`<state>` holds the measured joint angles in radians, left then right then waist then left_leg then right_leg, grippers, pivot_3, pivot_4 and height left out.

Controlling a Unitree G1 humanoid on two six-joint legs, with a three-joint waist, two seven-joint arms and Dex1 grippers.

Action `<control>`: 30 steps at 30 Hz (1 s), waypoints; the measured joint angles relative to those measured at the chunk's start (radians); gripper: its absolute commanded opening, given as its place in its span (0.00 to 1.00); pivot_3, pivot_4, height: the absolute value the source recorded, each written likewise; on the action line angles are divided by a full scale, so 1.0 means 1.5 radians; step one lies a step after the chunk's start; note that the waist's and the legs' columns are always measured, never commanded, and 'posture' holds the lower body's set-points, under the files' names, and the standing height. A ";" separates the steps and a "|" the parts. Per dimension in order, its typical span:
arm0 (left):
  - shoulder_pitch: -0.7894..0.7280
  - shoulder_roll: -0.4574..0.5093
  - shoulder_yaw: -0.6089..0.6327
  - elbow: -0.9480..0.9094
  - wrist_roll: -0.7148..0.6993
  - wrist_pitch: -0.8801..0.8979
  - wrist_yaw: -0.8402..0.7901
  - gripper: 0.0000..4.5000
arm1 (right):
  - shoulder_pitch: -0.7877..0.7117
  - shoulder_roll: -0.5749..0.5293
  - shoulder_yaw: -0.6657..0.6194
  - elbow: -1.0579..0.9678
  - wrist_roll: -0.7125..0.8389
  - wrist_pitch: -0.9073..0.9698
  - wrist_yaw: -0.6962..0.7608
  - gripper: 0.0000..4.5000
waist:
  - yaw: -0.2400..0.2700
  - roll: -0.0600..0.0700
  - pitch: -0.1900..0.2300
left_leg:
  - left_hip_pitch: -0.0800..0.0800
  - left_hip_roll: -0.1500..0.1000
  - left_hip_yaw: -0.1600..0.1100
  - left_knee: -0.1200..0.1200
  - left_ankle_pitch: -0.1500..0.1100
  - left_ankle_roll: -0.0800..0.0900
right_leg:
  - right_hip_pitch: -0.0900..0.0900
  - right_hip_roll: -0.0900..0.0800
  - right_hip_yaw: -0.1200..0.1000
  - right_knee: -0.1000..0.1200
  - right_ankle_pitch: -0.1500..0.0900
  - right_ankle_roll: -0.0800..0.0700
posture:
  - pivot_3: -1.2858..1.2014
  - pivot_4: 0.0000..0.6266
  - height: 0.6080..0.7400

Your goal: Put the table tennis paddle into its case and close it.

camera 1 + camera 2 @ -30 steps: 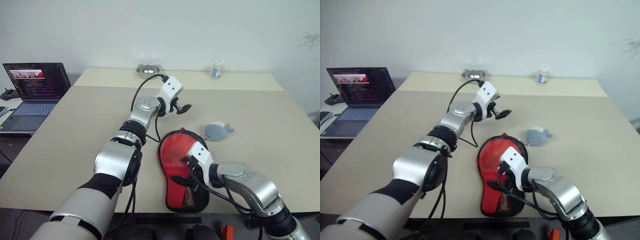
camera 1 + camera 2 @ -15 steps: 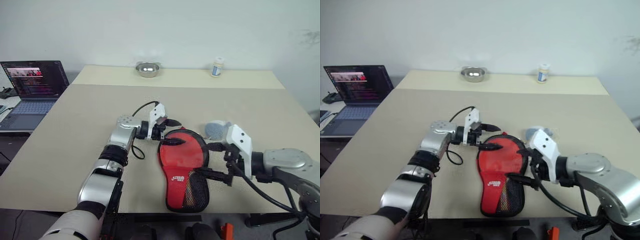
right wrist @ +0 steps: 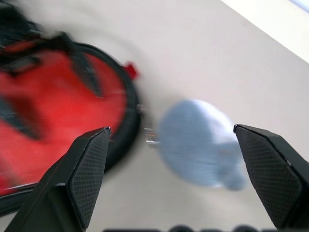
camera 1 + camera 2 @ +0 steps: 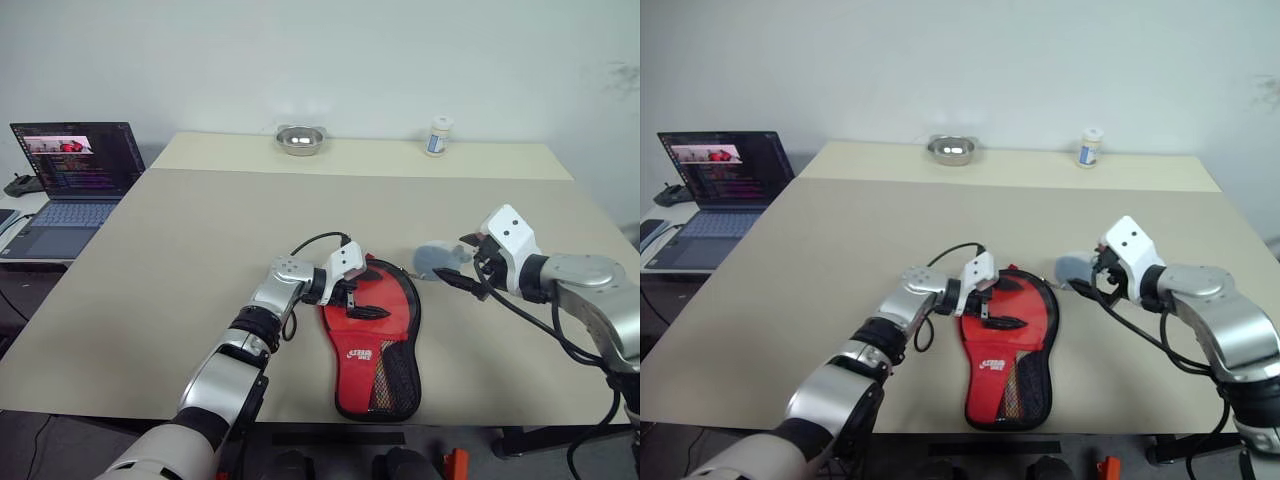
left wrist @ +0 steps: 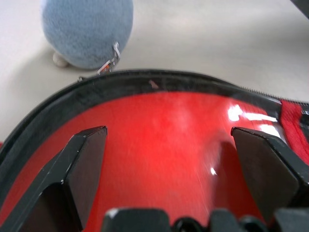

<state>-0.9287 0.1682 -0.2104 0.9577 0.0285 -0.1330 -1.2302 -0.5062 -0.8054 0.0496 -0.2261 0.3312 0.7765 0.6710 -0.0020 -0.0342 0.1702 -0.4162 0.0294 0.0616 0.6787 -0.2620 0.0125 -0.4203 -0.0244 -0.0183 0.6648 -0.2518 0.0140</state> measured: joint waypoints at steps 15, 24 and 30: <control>0.001 -0.004 0.000 0.001 0.004 -0.005 -0.005 1.00 | -0.120 0.115 0.028 0.311 -0.054 -0.056 0.013 0.96 | 0.000 0.001 -0.001 | 0.000 0.000 0.001 0.000 0.000 0.000 | 0.000 0.000 0.001 0.000 0.000 -0.001 | 0.52 0.24 1.00; -0.001 -0.011 -0.001 0.031 0.012 -0.032 0.004 1.00 | -0.119 0.120 0.028 0.321 -0.085 -0.053 0.003 0.34 | 0.000 0.006 -0.005 | 0.001 0.000 0.001 0.000 0.000 0.000 | 0.000 0.000 0.001 0.001 0.000 -0.001 | 0.52 0.24 1.00; -0.005 -0.024 -0.001 0.056 0.018 -0.043 0.021 1.00 | -0.084 0.114 0.029 0.253 -0.104 -0.041 -0.003 0.01 | 0.001 0.010 -0.009 | 0.001 0.000 0.001 0.000 0.000 0.000 | 0.001 0.000 0.001 0.001 0.000 0.000 | 0.52 0.24 1.00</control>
<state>-0.9362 0.1324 -0.2113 1.0419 0.0550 -0.1981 -1.1985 -0.6320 -0.6343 0.0935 0.1538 0.1748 0.7145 0.6661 0.0001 -0.0189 0.1571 -0.4146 0.0291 0.0627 0.6791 -0.2618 0.0127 -0.4193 -0.0244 -0.0171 0.6661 -0.2513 0.0132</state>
